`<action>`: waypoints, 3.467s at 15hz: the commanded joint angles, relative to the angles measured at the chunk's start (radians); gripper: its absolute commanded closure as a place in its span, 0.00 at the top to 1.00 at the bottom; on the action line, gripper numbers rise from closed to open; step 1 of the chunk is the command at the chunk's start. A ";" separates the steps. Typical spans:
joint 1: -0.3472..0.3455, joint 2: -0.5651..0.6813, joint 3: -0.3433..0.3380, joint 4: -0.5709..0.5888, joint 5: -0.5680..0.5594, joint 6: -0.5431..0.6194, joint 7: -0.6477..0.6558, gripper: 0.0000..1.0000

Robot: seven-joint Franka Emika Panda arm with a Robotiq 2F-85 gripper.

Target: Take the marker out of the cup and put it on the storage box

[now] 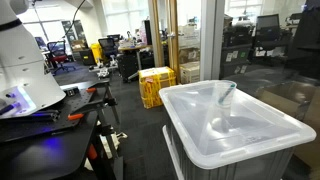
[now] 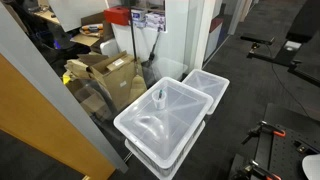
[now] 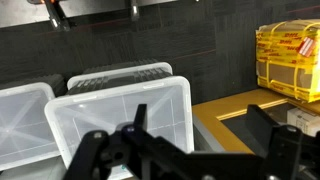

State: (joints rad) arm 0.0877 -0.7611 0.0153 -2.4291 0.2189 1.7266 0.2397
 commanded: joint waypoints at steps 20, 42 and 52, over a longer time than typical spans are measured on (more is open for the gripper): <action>-0.071 0.058 0.056 0.000 -0.024 0.135 0.022 1.00; -0.235 0.354 0.210 -0.001 -0.358 0.696 0.496 1.00; -0.206 0.539 0.192 0.019 -0.515 0.821 0.688 1.00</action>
State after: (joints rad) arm -0.1311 -0.2765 0.2241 -2.4299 -0.2726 2.5064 0.9133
